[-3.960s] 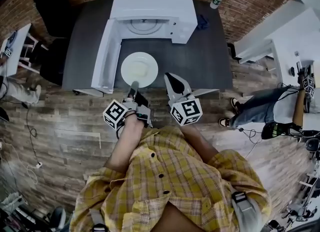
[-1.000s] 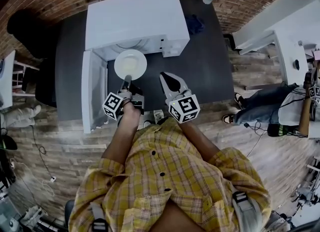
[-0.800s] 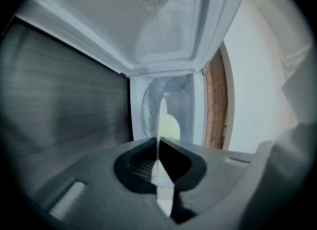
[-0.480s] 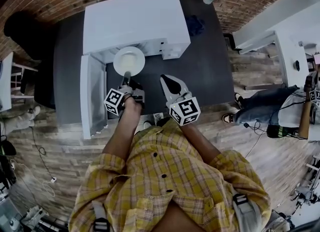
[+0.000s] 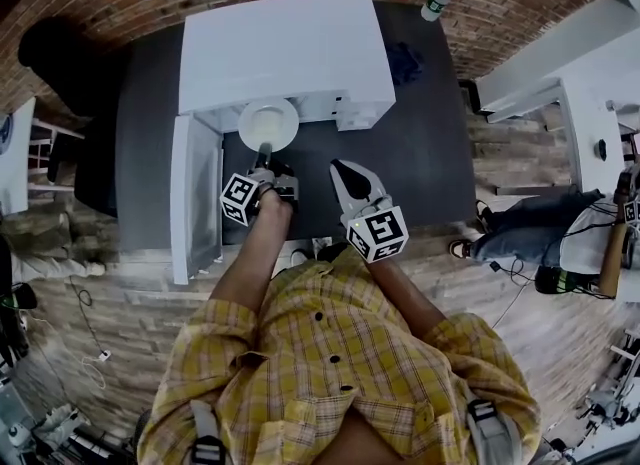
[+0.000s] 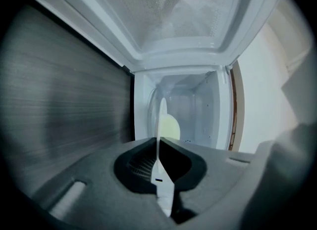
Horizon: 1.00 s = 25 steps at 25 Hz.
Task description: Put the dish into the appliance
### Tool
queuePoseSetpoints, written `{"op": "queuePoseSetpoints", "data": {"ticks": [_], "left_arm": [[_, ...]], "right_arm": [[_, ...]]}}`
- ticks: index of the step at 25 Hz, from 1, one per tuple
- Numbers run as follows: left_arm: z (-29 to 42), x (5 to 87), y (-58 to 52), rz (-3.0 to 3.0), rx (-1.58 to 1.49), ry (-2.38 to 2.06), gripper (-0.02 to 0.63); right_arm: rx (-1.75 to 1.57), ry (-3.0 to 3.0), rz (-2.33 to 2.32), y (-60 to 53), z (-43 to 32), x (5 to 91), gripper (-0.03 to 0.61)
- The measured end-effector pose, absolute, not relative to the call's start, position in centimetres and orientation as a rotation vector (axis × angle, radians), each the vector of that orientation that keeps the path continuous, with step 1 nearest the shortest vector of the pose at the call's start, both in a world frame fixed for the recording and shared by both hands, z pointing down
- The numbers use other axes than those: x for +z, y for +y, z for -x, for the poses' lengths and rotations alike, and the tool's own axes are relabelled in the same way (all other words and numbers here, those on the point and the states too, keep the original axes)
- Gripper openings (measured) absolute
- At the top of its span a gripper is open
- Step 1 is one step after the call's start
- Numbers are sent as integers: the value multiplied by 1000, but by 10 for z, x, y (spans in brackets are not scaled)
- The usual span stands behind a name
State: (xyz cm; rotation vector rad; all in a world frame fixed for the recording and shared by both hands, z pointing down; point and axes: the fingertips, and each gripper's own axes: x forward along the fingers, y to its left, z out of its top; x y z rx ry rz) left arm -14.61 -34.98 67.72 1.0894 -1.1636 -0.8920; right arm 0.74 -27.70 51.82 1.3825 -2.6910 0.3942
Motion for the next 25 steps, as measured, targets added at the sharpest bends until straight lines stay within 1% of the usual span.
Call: {"op": "queuePoseSetpoints", "data": {"ticks": [25], "left_arm": [[146,702,-397,-1065,-850,-1198,9]], "right_arm": [[435,-2710,-1337,-290,-5,524,3]]}}
